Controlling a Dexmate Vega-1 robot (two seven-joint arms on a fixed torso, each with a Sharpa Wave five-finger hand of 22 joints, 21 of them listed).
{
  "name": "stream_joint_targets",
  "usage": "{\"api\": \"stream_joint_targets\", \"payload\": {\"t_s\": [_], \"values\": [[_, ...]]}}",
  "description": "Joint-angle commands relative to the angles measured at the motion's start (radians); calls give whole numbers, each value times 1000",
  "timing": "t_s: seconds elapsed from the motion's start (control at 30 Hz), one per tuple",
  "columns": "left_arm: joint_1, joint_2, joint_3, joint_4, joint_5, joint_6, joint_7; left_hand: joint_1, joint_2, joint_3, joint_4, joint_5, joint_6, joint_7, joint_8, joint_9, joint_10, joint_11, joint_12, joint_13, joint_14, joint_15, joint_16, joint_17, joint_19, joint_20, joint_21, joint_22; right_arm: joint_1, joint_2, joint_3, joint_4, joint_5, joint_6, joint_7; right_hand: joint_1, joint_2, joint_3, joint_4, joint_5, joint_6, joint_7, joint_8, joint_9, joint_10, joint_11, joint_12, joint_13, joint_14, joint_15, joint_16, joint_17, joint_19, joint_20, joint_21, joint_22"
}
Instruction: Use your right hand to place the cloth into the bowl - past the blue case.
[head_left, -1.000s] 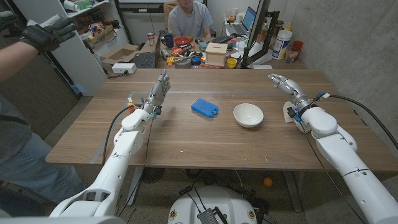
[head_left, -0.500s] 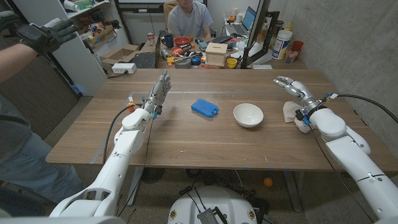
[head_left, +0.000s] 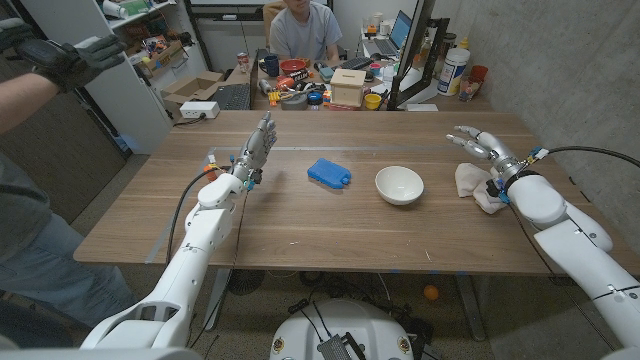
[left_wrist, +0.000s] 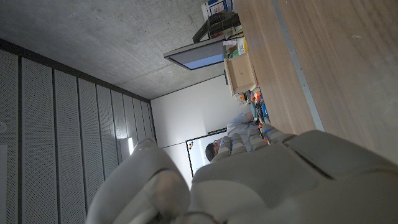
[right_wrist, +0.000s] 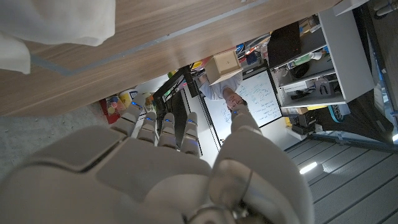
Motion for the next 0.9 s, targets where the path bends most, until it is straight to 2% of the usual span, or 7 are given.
{"api": "stream_joint_targets", "payload": {"t_s": [0.03,0.17,0.43,0.63,0.9], "values": [[-5,-6,6,9,7,-8,3,6,5,-2,-3,8,-17,-6,-4,5,0,12,4,4,-1,5,6,1,-19,1,0,4,-37,-60,-17,-64,-125,-105,-8,8,-1,0,-6,5,16,-18,8,1,14,-9,13,3,6,-10,4,2,-9,54,-16,6],[-8,-7,7,13,6,-8,1,7,7,-2,-3,8,-19,-10,-5,5,0,12,4,4,1,8,7,1,-18,2,0,4,-45,-72,-21,-72,-145,-129,0,11,-4,0,-8,6,25,-30,9,1,18,-13,14,3,2,2,2,2,-17,67,-26,6],[-12,-8,11,16,9,-6,-2,9,10,-3,-4,9,-20,-13,-4,6,1,9,4,4,5,9,8,2,-21,13,-1,4,-58,-130,-48,-101,-237,-201,24,27,-21,-2,-19,11,16,-27,3,1,3,-4,9,3,-15,27,-3,1,-28,72,-44,6],[-11,-8,11,14,9,-1,-2,11,13,-4,-5,10,-20,-9,-4,6,3,17,4,4,8,16,8,2,-22,22,-2,4,-64,-170,-70,-111,-298,-230,37,60,-62,-6,-32,32,-58,-27,-20,0,-43,7,-4,3,-42,54,-5,0,-21,72,-68,6],[-8,-8,12,15,7,-3,-9,12,15,-5,-5,11,-18,-6,-3,6,5,20,4,4,13,20,9,2,-23,28,-2,5,-61,-218,-94,-130,-357,-285,94,79,-88,-10,-30,52,-115,-18,-25,0,-86,23,-13,3,-65,74,-5,0,3,73,-81,8]]}}
